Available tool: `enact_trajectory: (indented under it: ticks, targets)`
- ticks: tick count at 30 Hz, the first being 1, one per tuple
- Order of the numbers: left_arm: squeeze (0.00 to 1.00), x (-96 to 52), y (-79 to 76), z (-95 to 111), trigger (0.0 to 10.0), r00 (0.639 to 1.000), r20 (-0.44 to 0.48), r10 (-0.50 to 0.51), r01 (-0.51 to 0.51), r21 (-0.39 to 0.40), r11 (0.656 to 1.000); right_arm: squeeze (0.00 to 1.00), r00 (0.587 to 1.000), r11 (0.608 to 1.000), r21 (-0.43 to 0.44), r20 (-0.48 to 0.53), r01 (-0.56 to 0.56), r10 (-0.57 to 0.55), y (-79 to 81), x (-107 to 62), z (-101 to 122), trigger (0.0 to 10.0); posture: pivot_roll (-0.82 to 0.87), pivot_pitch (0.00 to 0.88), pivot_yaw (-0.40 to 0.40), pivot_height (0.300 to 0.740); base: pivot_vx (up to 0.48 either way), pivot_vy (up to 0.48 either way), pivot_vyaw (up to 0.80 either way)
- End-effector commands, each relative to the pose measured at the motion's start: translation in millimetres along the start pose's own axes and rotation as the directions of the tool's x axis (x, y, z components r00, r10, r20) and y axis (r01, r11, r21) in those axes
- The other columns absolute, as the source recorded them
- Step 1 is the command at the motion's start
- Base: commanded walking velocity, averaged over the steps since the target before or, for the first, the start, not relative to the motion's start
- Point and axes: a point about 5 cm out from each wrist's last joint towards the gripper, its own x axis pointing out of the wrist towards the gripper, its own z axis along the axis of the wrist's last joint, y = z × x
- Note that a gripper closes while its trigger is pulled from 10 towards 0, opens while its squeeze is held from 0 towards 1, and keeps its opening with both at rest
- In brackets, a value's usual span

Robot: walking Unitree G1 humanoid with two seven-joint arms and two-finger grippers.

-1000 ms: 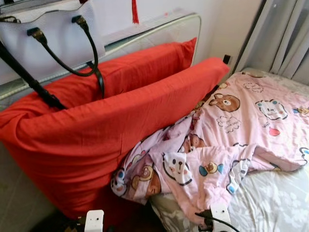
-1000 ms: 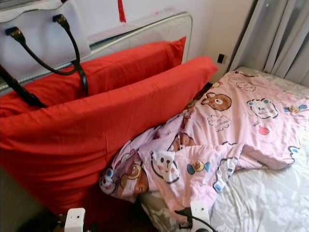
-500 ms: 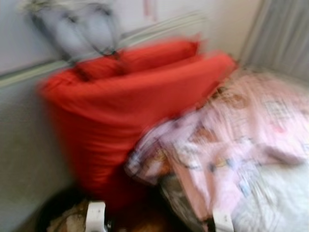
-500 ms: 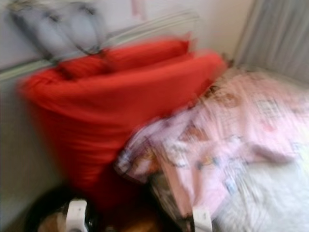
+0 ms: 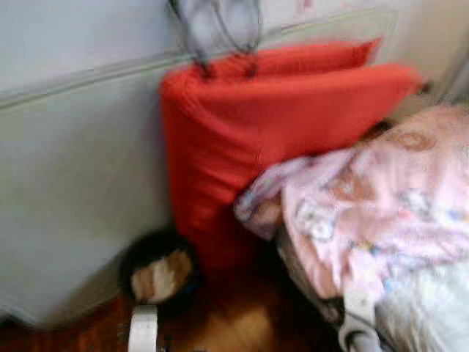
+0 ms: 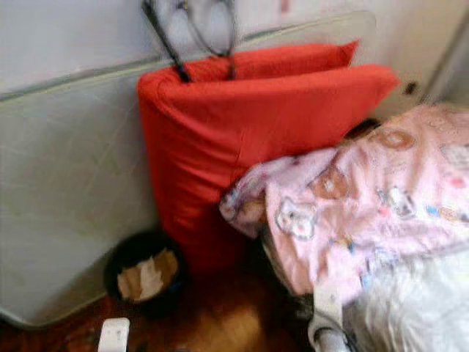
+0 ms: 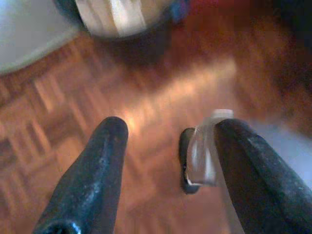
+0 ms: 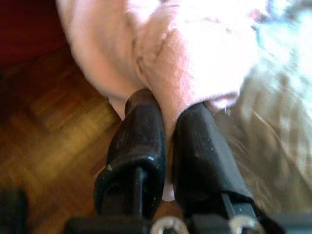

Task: Clean up the room

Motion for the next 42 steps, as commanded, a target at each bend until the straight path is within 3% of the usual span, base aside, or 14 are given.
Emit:
enact_trajectory:
  ticks: [1, 3, 6, 14, 15, 16, 17, 24, 25, 26, 33, 37, 42]
  targets:
    - [0.00, 4.1, 2.1, 12.2, 10.0, 1.000, 0.027, 0.001, -0.002, 0.020, 1.000, 0.00, 0.997, 0.999, 0.034, 0.070, 0.010, -0.013, 1.7, 4.0, 16.7, 10.0, 0.07, 0.056, -0.029, 0.740, 0.000, 0.000, 0.00]
    - [0.00, 4.1, 1.7, 11.9, 10.0, 1.000, 0.025, 0.001, -0.001, 0.020, 1.000, 0.00, 0.990, 0.999, 0.034, 0.137, 0.024, -0.029, 0.2, 5.8, 29.1, 10.0, 0.07, 0.054, -0.032, 0.740, 0.000, 0.000, 0.00]
    - [0.00, 3.9, 1.3, 10.7, 10.0, 1.000, 0.018, -0.001, 0.000, 0.022, 1.000, 0.00, 0.986, 0.998, 0.037, 0.159, 0.042, -0.047, -2.5, 6.3, 33.2, 10.0, 0.07, 0.056, -0.031, 0.740, 0.000, 0.000, 0.00]
    - [0.00, 3.8, -1.1, 9.0, 10.0, 1.000, 0.005, -0.012, 0.012, 0.026, 1.000, 0.02, 0.998, 0.998, -0.021, -0.023, -0.062, 0.061, 11.0, 0.9, 1.2, 10.0, 0.07, 0.056, -0.032, 0.740, 0.000, 0.000, 0.00]
    - [0.00, 3.8, -1.2, 8.9, 10.0, 1.000, 0.004, -0.012, 0.012, 0.025, 1.000, 0.80, 0.997, 0.997, -0.023, -0.038, -0.071, 0.070, 11.8, 0.0, -2.0, 10.0, 0.07, 0.056, -0.032, 0.740, 0.000, 0.000, 0.00]
    - [0.00, 3.8, -1.4, 8.8, 10.0, 1.000, 0.004, -0.013, 0.013, 0.025, 1.000, 0.80, 0.996, 0.997, -0.023, -0.048, -0.077, 0.076, 12.2, -0.6, -4.1, 10.0, 0.07, 0.051, -0.032, 0.740, 0.000, 0.000, 0.00]
    - [0.00, 3.8, -2.0, 8.7, 10.0, 1.000, 0.003, -0.016, 0.016, 0.027, 1.000, 1.00, 0.993, 0.995, -0.041, -0.076, -0.091, 0.088, 12.9, -2.3, -9.9, 10.0, 0.07, 0.049, -0.033, 0.740, 0.000, 0.000, 0.00]
    - [0.00, 3.9, -2.7, 8.6, 10.0, 1.000, 0.000, -0.021, 0.021, 0.030, 0.999, 1.00, 0.985, 0.992, -0.053, -0.140, -0.112, 0.103, 12.9, -7.4, -24.8, 10.0, 0.07, 0.049, -0.033, 0.740, 0.000, 0.000, 0.00]
    - [0.00, 3.9, -2.7, 8.4, 10.0, 1.000, -0.001, -0.022, 0.022, 0.032, 0.999, 0.08, 0.981, 0.991, -0.058, -0.162, -0.119, 0.109, 13.6, -9.2, -29.4, 10.0, 0.07, 0.049, -0.033, 0.740, 0.000, 0.000, 0.00]
    - [0.00, 3.9, -2.9, 8.2, 10.0, 1.000, -0.003, -0.023, 0.023, 0.032, 0.999, 0.00, 0.977, 0.990, -0.056, -0.182, -0.127, 0.115, 14.3, -11.0, -34.0, 10.0, 0.07, 0.047, -0.033, 0.740, 0.000, 0.000, 0.00]
    - [0.00, 5.7, -2.3, 12.4, 10.0, 1.000, -0.005, -0.024, 0.024, 0.031, 0.999, 0.00, 0.973, 0.988, -0.054, -0.188, -0.143, 0.131, 18.4, -10.9, -33.4, 10.0, 0.08, 0.023, -0.037, 0.740, 0.000, 0.000, 0.00]
    - [0.00, 8.9, -1.1, 20.7, 10.0, 1.000, -0.002, -0.030, 0.030, 0.023, 0.999, 0.00, 0.973, 0.988, 0.017, -0.170, -0.154, 0.154, 23.6, -7.1, -23.9, 10.0, 0.08, 0.000, -0.034, 0.740, 0.000, 0.000, 0.00]
    - [0.00, 11.9, -0.8, 29.3, 10.0, 0.999, 0.002, -0.042, 0.042, 0.023, 0.999, 0.00, 0.972, 0.984, 0.044, -0.151, -0.174, 0.179, 29.2, -4.2, -15.4, 10.0, 0.08, 0.000, -0.029, 0.740, 0.000, 0.000, 0.00]
